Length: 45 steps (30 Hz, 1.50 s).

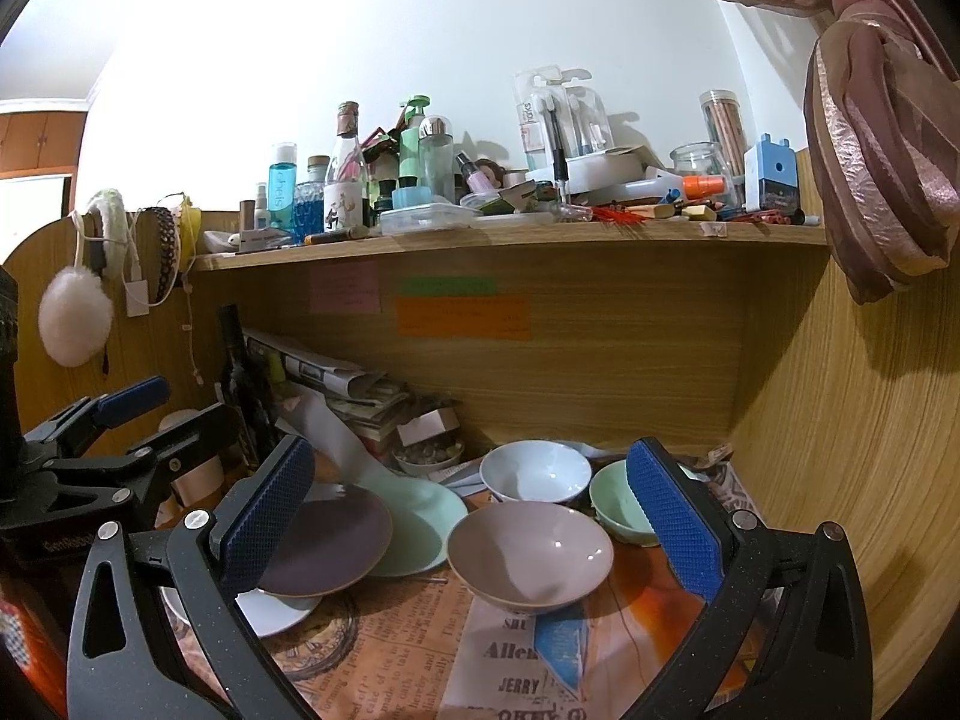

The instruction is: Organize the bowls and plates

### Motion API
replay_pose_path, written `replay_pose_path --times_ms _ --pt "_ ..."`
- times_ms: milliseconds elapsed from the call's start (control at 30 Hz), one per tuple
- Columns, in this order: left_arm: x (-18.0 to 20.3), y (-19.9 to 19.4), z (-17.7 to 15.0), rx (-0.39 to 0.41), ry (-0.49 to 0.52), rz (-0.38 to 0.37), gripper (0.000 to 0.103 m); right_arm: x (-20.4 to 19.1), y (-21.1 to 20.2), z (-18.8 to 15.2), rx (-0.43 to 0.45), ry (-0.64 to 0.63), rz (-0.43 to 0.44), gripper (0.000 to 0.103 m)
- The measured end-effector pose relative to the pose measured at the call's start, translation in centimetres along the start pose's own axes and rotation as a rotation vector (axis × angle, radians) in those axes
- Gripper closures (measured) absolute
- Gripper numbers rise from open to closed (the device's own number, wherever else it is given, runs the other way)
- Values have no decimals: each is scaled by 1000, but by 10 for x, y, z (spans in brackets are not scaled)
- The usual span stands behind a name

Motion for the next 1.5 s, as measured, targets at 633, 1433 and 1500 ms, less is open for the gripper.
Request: replay_pose_path --times_ms 633,1433,1500 --pt "-14 19 -15 -67 -10 10 2 -7 20 -8 -43 20 34 0" --pt "-158 114 -104 -457 -48 156 2 -67 146 -94 -368 58 190 0" --pt "-170 120 -112 -497 -62 157 2 -73 155 -103 -402 70 208 2"
Point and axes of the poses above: each gripper's, at about its wrist camera, not at the fingertips, and y roughly the way its jaws point, x to its right, z to its top, the point moved 8 cm from there along y, roughly the way its jaws point, and after that the axes turned 8 degrees about -y, right-handed, at the moved point
